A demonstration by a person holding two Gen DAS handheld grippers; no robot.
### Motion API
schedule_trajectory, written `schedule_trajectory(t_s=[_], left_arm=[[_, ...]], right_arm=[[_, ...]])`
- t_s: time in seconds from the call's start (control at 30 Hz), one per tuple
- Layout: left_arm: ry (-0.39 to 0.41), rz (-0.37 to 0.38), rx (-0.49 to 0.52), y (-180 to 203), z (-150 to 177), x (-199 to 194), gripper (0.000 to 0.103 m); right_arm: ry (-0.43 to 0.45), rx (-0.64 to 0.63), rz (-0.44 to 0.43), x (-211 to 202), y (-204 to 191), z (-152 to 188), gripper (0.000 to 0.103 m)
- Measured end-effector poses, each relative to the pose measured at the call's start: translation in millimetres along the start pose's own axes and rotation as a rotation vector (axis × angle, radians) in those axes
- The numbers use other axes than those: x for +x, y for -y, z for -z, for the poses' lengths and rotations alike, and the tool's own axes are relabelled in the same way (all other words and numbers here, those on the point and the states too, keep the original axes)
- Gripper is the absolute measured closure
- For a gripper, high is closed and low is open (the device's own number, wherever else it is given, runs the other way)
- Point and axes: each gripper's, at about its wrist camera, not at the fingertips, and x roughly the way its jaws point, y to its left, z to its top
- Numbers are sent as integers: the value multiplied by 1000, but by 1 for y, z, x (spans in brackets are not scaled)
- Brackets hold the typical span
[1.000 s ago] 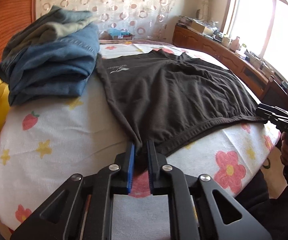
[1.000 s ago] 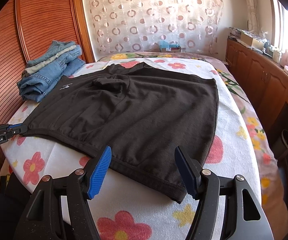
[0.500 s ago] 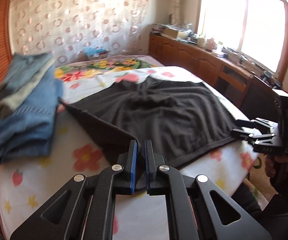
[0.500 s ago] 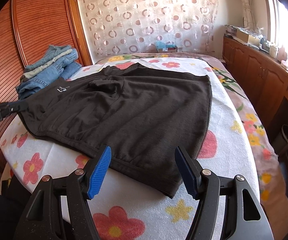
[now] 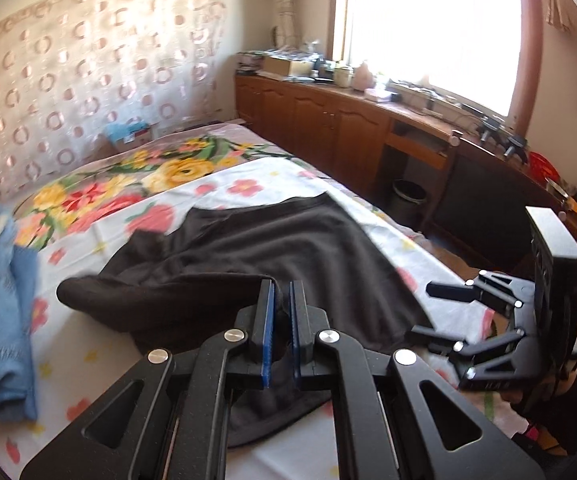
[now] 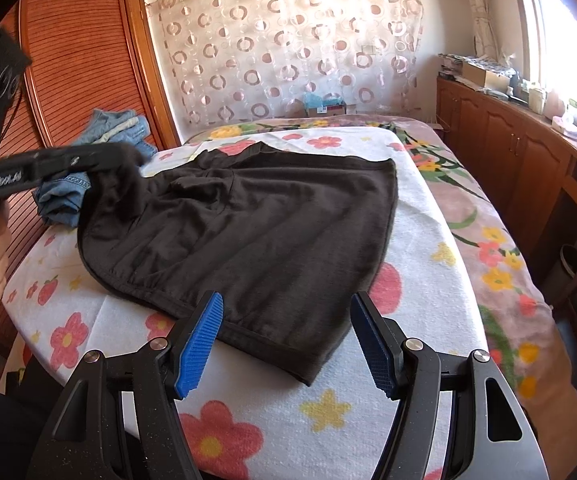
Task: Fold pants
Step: 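Fold the held leg over the other leg with the left gripper, release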
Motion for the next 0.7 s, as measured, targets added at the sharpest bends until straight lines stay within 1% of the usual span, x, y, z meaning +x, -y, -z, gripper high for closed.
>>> schedule_trajectory(t_s=[0.1,0.23,0.3,0.33,0.37,0.4,0.43,0.47,0.5,0.57,0.63,0.7], left_arm=[[0,11,13,11,-6,4,95],[6,8,13,15,-4,3,95],[5,-23,21,17,-3,2,94],[7,-31,20,17,-3,1,94],[5,-34,16,16,-2,1,91],[1,-35,8,14,-2,2,90],[-3,-41,3,11,-1,2,86],[-5,-48,3,11,-1,3,80],[-4,-61,1,9,0,3,76],[2,-89,-10,2,3,3,59],[2,-95,-26,-3,7,3,53],[-4,-97,-37,-8,9,3,41]], right_arm=[[5,3,5,-4,4,1,35],[3,11,6,-6,8,3,35],[0,11,7,-6,9,3,35],[0,11,7,-6,9,3,35],[0,12,6,-5,8,2,35],[0,14,5,-5,8,2,35],[0,15,3,-5,9,1,35],[0,14,3,-5,9,1,35],[-1,13,1,-4,8,1,35],[-5,7,0,-3,7,0,35],[-6,4,-1,-2,7,-1,35],[-6,3,-2,-1,6,-1,35]])
